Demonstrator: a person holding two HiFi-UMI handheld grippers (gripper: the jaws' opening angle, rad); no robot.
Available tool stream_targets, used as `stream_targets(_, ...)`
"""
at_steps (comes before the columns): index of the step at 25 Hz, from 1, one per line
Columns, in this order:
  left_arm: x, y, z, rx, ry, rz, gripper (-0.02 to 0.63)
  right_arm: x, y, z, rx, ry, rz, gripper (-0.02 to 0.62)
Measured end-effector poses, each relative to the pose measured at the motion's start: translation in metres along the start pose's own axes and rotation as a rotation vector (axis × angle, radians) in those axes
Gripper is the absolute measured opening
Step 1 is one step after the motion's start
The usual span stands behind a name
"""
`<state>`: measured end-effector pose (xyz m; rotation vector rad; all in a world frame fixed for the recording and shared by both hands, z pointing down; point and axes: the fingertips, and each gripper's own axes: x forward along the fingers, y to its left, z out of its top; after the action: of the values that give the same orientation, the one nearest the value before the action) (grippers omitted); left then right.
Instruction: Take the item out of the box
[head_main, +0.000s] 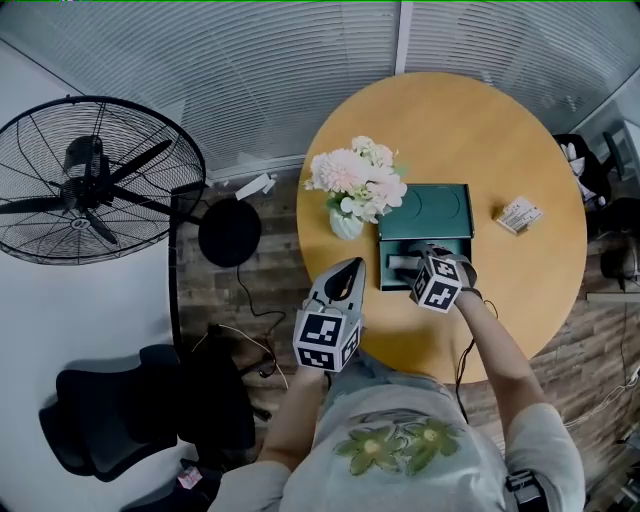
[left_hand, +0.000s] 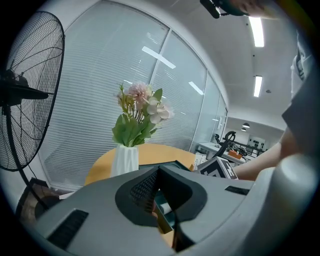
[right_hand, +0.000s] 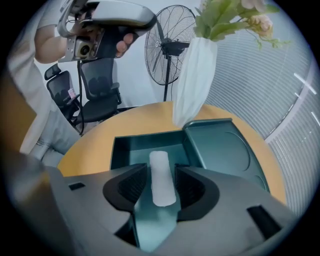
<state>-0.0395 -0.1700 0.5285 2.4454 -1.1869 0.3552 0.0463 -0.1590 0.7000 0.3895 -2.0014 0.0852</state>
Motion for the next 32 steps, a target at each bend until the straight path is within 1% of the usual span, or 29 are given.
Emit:
stream_targets(4, 0.0, 0.001, -0.002, -0.004, 0.007, 0.003, 0.003, 0.006, 0.001, -0.002, -0.016, 0.02, 0.014, 0.179)
stream_targets(10, 0.001, 0.001, -0.006, -0.006, 0.016, 0.002, 0.003, 0.017, 0.001, -0.012, -0.044, 0.057, 0.012, 0.179)
stream_targets(17, 0.001, -0.001, -0.01, -0.008, 0.027, -0.003, 0.003, 0.018, 0.002, -0.01, -0.043, 0.065, 0.015, 0.178)
stream_targets(19, 0.001, -0.001, -0.011, -0.009, 0.027, -0.003, 0.003, 0.021, 0.001, -0.012, -0.054, 0.067, 0.006, 0.155)
stream_targets(23, 0.001, -0.001, -0.012, -0.011, 0.028, -0.001, 0.003, 0.021, 0.002, -0.012, -0.077, 0.076, 0.008, 0.149)
stream_targets(32, 0.002, -0.001, -0.012, -0.015, 0.032, -0.005, 0.003, 0.021, 0.002, -0.011, -0.084, 0.081, 0.018, 0.147)
